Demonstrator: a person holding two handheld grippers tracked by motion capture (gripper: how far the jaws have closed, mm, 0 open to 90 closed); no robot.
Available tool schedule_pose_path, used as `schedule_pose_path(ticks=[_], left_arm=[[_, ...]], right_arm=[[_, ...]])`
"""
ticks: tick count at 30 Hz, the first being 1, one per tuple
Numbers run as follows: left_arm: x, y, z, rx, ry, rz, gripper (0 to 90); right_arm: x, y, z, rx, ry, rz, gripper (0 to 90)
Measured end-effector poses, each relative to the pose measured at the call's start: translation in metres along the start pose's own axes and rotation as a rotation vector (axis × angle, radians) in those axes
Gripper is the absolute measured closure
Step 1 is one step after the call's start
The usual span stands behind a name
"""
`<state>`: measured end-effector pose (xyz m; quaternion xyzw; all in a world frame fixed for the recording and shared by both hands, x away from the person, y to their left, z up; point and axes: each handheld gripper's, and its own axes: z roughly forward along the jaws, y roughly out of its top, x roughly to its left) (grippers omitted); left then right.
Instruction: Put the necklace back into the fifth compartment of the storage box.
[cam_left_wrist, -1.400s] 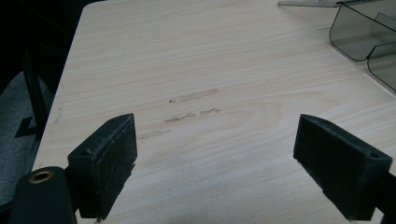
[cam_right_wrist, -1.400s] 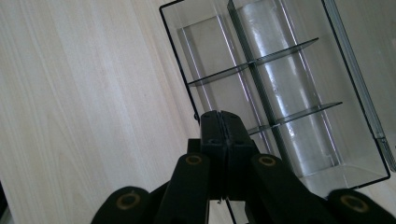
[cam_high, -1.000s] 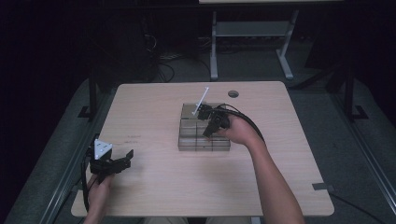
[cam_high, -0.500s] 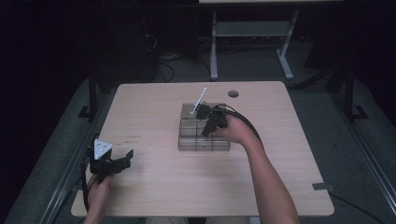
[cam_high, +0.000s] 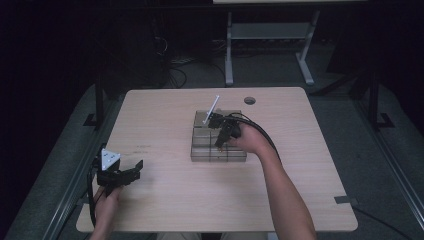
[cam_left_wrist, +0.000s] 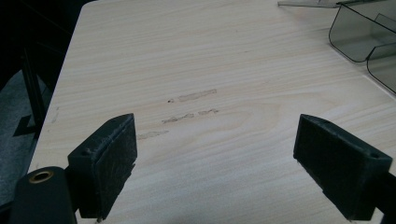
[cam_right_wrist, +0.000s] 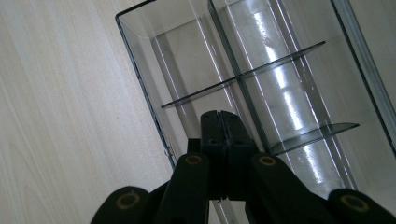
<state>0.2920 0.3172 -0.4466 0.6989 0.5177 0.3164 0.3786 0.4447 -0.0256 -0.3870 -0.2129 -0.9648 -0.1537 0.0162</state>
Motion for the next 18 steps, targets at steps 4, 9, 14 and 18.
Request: schedule_pose_path(ticks=[4, 9, 14, 18], left_arm=[[0.000, 0.000, 0.000, 0.001, 0.000, -0.006, 13.1], [0.002, 0.000, 0.000, 0.002, 0.004, -0.008, 13.1], [0.001, 0.000, 0.001, -0.001, 0.003, -0.008, 13.1], [0.002, -0.001, 0.000, 0.001, 0.001, -0.006, 13.1]], right_arm=[[-0.001, 0.001, 0.003, 0.000, 0.000, 0.003, 88.6], [-0.002, 0.002, 0.007, 0.008, 0.000, 0.004, 88.7], [-0.002, 0.003, 0.012, 0.020, 0.001, 0.001, 88.6], [-0.003, 0.004, 0.017, 0.033, 0.002, 0.004, 88.6]])
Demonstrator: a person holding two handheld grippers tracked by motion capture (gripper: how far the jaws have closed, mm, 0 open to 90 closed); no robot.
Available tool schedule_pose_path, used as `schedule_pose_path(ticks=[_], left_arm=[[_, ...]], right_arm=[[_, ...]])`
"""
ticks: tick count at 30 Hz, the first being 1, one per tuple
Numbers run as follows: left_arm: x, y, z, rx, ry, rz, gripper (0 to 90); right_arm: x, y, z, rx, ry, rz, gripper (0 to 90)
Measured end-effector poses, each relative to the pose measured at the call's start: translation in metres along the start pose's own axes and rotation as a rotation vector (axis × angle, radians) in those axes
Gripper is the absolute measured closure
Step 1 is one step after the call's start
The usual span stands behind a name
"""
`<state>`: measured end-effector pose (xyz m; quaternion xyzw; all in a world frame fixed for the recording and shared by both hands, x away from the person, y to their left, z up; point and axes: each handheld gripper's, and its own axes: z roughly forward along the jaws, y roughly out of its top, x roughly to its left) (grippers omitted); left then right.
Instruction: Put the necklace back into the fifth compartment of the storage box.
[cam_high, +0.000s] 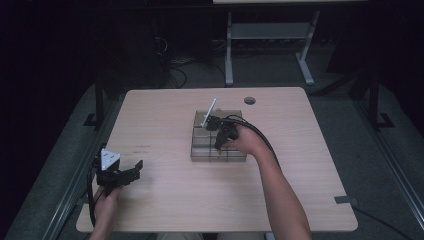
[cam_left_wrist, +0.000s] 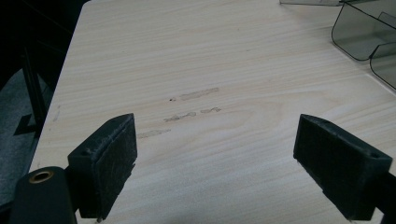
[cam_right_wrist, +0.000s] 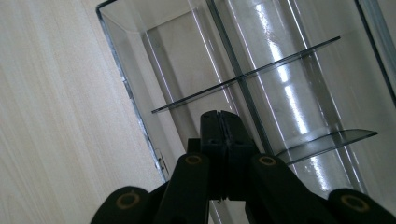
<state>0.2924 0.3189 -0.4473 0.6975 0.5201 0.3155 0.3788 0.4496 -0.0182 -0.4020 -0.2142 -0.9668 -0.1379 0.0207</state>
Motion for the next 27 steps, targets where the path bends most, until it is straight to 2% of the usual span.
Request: schedule_pose_path(ticks=[7, 11, 23, 27], left_arm=[[0.000, 0.000, -0.001, 0.000, 0.002, 0.000, 13.1], [-0.001, 0.000, 0.000, -0.003, 0.001, -0.001, 13.1], [-0.001, 0.000, 0.000, 0.000, 0.001, 0.004, 13.1], [-0.001, 0.000, 0.000, -0.001, 0.000, 0.001, 13.1]], right_arm=[[-0.004, -0.003, 0.007, -0.011, 0.015, 0.025, 88.6], [-0.003, -0.003, 0.010, 0.001, 0.013, 0.025, 88.5], [-0.004, -0.004, 0.009, 0.001, 0.010, 0.030, 87.8], [-0.004, -0.005, 0.007, -0.005, 0.009, 0.032, 84.1]])
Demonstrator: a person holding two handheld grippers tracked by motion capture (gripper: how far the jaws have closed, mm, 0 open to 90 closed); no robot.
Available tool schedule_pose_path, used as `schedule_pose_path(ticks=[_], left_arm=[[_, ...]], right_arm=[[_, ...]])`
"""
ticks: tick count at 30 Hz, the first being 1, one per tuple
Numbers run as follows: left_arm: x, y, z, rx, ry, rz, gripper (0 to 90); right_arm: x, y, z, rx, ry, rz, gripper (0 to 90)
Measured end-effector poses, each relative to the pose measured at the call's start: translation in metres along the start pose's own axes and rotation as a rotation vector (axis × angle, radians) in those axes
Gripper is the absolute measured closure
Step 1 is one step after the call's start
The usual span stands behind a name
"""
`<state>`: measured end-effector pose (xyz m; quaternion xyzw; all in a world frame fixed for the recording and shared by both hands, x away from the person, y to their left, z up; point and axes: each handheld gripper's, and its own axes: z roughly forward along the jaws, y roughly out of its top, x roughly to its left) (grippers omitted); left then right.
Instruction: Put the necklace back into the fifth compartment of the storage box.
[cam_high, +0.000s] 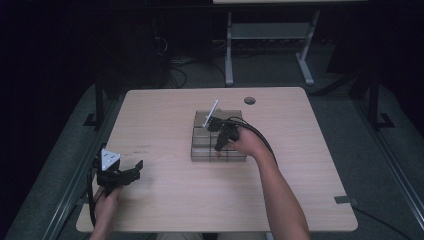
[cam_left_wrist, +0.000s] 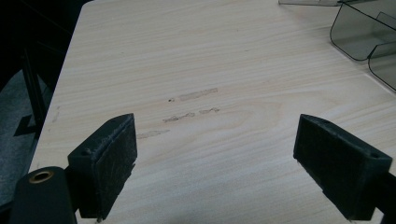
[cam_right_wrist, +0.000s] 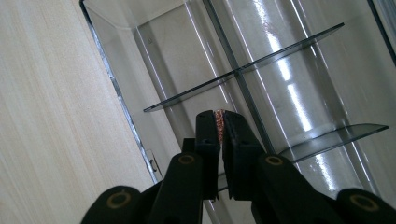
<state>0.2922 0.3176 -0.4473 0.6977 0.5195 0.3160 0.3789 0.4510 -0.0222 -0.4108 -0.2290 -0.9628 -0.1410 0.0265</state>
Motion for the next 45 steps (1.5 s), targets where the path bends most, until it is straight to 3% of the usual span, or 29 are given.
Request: schedule_pose_path(ticks=[23, 45], left_arm=[[-0.001, 0.000, 0.000, 0.002, -0.004, 0.005, 13.1], [-0.003, -0.001, 0.001, 0.006, -0.008, 0.008, 13.1]], right_arm=[[0.002, -0.012, -0.009, -0.039, -0.012, 0.002, 74.2], [0.005, -0.021, -0.025, -0.085, -0.003, -0.001, 54.0]])
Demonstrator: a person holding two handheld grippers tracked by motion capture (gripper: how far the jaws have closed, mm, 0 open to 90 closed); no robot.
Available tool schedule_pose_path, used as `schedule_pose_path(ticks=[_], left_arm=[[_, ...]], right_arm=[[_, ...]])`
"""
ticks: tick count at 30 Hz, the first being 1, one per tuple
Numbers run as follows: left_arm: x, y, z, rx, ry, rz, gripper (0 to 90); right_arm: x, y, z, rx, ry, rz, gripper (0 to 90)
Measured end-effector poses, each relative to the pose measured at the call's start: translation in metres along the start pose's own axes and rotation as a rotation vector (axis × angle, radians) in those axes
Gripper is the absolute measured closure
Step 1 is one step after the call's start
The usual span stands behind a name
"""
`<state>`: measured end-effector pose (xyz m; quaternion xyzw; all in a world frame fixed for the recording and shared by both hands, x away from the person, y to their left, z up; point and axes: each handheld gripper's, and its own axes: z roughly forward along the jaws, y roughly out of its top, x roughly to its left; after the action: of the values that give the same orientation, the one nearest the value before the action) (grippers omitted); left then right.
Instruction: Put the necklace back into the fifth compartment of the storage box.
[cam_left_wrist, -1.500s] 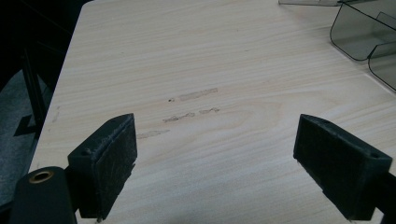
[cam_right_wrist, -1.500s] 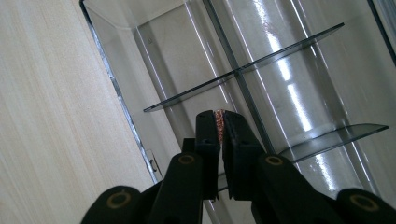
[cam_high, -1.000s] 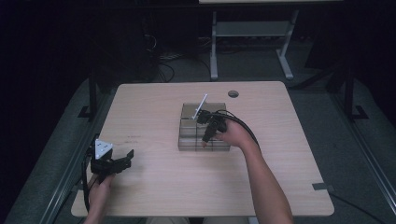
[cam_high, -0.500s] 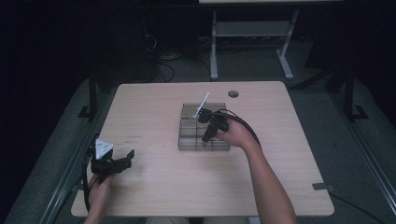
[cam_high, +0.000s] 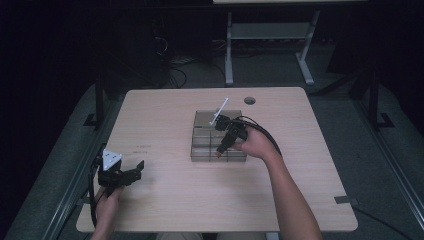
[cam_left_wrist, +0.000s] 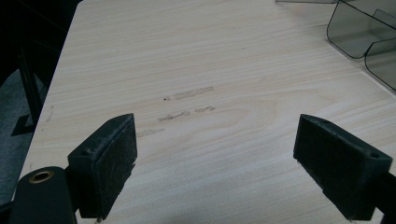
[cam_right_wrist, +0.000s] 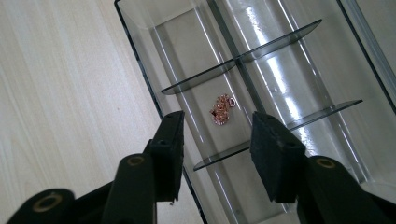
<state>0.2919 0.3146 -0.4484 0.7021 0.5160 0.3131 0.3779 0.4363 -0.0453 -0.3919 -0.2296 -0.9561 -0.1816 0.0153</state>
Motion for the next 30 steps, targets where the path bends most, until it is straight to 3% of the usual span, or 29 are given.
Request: schedule_pose_path(ticks=[19, 30], left_arm=[[0.000, 0.000, -0.002, -0.002, 0.000, -0.005, 13.1], [-0.001, 0.000, -0.002, 0.001, 0.001, 0.001, 13.1]], right_arm=[[-0.001, -0.007, -0.016, -0.047, -0.019, 0.036, 38.5], [0.003, -0.011, -0.022, -0.052, -0.023, 0.020, 36.6]])
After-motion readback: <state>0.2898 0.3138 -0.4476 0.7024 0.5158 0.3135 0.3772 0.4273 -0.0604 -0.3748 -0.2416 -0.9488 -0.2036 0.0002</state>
